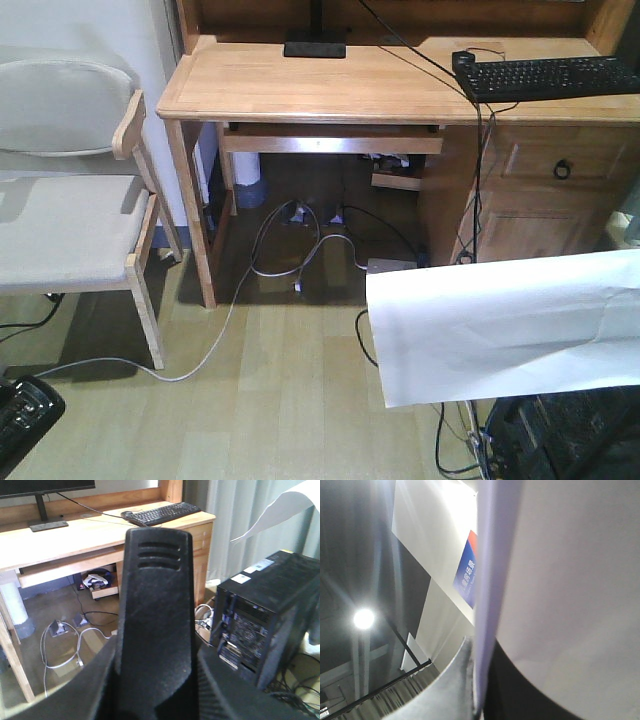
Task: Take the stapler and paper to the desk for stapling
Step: 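Drive the base toward the wooden desk with the monitor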
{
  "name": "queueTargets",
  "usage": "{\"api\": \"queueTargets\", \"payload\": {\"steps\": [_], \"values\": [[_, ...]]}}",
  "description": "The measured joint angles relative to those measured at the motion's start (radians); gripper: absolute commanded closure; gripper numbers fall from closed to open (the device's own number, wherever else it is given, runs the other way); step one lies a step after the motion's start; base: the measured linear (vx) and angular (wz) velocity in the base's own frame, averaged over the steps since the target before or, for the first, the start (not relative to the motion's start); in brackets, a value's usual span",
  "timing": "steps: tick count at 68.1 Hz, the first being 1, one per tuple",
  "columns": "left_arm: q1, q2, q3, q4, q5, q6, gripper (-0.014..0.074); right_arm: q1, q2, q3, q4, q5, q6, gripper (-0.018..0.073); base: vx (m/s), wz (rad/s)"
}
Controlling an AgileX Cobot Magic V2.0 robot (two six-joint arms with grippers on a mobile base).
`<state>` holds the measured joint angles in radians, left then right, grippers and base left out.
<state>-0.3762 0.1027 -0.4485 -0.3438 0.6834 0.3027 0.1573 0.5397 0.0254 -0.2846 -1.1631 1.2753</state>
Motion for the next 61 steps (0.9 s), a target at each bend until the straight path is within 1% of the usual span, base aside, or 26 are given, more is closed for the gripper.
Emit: {"api": "queueTargets", "payload": {"steps": [61], "values": [[0.000,0.000,0.000,0.000,0.000,0.000,0.0603,0.000,0.000,0.000,0.000,0.000,0.000,0.0561,0.20,0.00]]}}
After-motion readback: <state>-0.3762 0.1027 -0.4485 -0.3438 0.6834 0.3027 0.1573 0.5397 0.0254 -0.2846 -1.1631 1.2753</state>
